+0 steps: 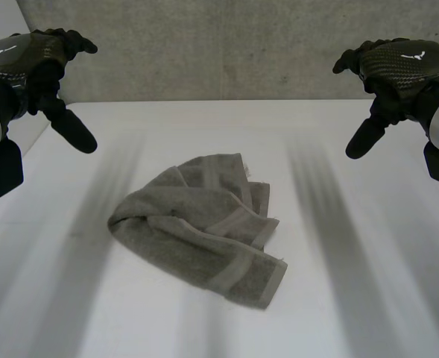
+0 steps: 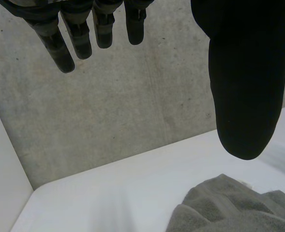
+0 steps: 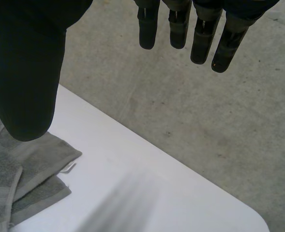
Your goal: Fold the towel.
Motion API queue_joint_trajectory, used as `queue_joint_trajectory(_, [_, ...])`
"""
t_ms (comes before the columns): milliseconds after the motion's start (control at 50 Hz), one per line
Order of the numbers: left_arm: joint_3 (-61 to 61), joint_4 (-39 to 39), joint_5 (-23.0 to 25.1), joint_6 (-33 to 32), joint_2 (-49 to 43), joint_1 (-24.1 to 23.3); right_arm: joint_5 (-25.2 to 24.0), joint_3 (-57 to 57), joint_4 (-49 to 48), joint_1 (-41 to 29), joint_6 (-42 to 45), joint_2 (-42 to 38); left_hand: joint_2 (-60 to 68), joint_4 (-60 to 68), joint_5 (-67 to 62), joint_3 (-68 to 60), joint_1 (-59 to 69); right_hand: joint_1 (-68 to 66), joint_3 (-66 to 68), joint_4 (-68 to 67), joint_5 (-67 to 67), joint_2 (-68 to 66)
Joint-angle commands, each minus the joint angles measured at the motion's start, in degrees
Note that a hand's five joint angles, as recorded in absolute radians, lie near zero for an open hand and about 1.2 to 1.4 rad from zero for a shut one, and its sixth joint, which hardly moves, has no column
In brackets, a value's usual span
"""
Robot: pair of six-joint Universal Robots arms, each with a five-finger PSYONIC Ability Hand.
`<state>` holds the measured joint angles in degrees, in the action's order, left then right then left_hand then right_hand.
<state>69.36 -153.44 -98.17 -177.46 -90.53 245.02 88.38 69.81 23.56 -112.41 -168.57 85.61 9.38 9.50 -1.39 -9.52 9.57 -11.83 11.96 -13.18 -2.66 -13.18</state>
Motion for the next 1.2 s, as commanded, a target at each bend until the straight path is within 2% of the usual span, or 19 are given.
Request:
queue_joint_trajectory(20, [0.4,0.0,0.1,-0.1,0.0,-0.2,-0.9,0.1,0.0,0.0,0.0,-0.1,0.6,0.5,1.4,-0.5,0.4,1.8,-2.0,3.2,2.7,3.2])
queue_joint_trajectory(260, [1.7,-2.3,0.9,-0.3,-2.3,-0.6,-2.0,0.7,-0.1,-0.9,0.2,-2.4,1.2,1.1,0.8,-1.0,1.0,1.8,-2.0,3.2,2.7,3.2])
queue_joint_trajectory(360, [3.1,-7.0,5.1,-1.3,-6.8,-0.9,-3.4,0.8,0.2,-2.9,4.9,-6.2,3.2,3.1,-1.2,-3.1,3.0,1.8,-2.0,3.2,2.7,3.2])
queue_joint_trajectory(400, [3.2,-9.8,8.4,-3.0,-11.0,-0.8,-3.5,1.0,0.3,-3.5,6.4,-7.1,3.5,3.4,-1.5,-3.4,3.3,1.8,-2.0,3.2,2.7,3.2])
queue_joint_trajectory(460, [2.1,-11.9,10.2,-6.3,-16.7,-0.8,-3.3,1.2,0.4,-5.1,8.6,-9.5,4.2,4.1,-2.2,-4.1,4.0,1.8,-2.0,3.2,2.7,3.2])
queue_joint_trajectory(580, [-3.4,-13.0,10.6,-12.2,-26.2,-1.2,-3.6,3.2,0.3,-6.1,8.4,-13.2,4.4,4.2,-2.4,-4.2,4.2,1.8,-2.0,3.2,2.7,3.2])
queue_joint_trajectory(620, [-7.9,-12.9,10.7,-15.2,-33.0,-1.5,-4.7,4.4,0.0,-6.8,8.1,-14.0,4.4,4.2,-2.4,-4.2,4.2,1.8,-2.0,3.2,2.7,3.2])
queue_joint_trajectory(720, [-14.1,-12.8,11.0,-19.0,-41.6,-1.7,-9.2,6.4,-2.5,-10.2,1.1,-17.9,4.5,4.4,-2.5,-4.4,4.3,1.8,-2.0,3.2,2.7,3.2])
queue_joint_trajectory(760, [-15.6,-12.9,11.4,-20.1,-43.8,-1.7,-10.6,7.1,-5.6,-11.0,-6.6,-21.7,4.5,4.4,-2.5,-4.4,4.3,1.8,-2.0,3.2,2.7,3.2])
queue_joint_trajectory(860, [-19.9,-12.8,14.3,-23.6,-49.1,-1.7,-10.3,7.3,-9.6,-12.5,-15.4,-27.8,9.2,9.1,-7.2,-9.1,9.0,1.8,-2.0,3.2,2.7,3.2])
queue_joint_trajectory(960, [-21.5,-12.9,15.0,-26.5,-52.0,-1.7,-9.5,6.4,-12.8,-13.9,-18.0,-32.0,13.5,13.3,-11.4,-13.3,13.3,1.8,-2.0,3.2,2.7,3.2])
queue_joint_trajectory(1020, [-21.5,-12.8,14.9,-27.9,-52.9,-1.7,-6.7,6.1,-15.2,-14.6,-17.9,-33.5,18.7,18.5,-16.7,-18.5,18.5,0.6,-0.7,2.0,1.4,2.0])
queue_joint_trajectory(1040, [-21.4,-12.8,14.8,-28.7,-53.0,-1.7,-6.7,6.1,-15.2,-14.6,-17.9,-33.5,24.3,24.2,-22.3,-24.2,24.1,0.6,-0.7,1.9,1.4,1.9])
queue_joint_trajectory(1060, [-21.2,-12.8,14.5,-29.4,-53.1,-1.7,-5.0,5.9,-16.2,-14.9,-17.7,-34.0,37.0,36.9,-35.0,-36.9,36.9,-12.3,12.1,-10.9,-11.4,-10.9])
queue_joint_trajectory(1080, [-21.2,-12.8,14.5,-29.4,-53.1,-1.7,-3.1,5.9,-17.4,-15.4,-17.4,-34.3,37.2,37.0,-35.2,-37.0,37.0,-31.4,31.2,-30.0,-30.5,-30.0])
queue_joint_trajectory(1100, [-21.1,-12.9,14.2,-29.9,-53.0,-1.7,-3.1,5.9,-17.4,-15.4,-17.4,-34.3,54.0,53.9,-52.0,-53.9,53.8,-31.6,31.4,-30.2,-30.7,-30.2])
queue_joint_trajectory(1120, [-21.1,-12.9,14.2,-29.9,-53.0,-1.7,-1.6,5.8,-18.6,-15.5,-17.3,-34.3,54.2,54.0,-52.1,-54.0,54.0,-52.5,52.4,-51.2,-51.7,-51.2])
queue_joint_trajectory(1140, [-21.5,-13.1,14.2,-30.1,-52.8,-1.7,-0.4,5.4,-20.3,-15.5,-17.2,-33.8,66.3,66.2,-64.3,-66.2,66.1,-68.0,67.9,-66.7,-67.2,-66.7])
queue_joint_trajectory(1200, [-22.3,-14.3,12.6,-30.0,-51.5,-1.6,0.2,5.0,-22.1,-15.1,-17.1,-32.8,70.6,70.5,-68.6,-70.5,70.4,-68.2,68.0,-66.8,-67.3,-66.8])
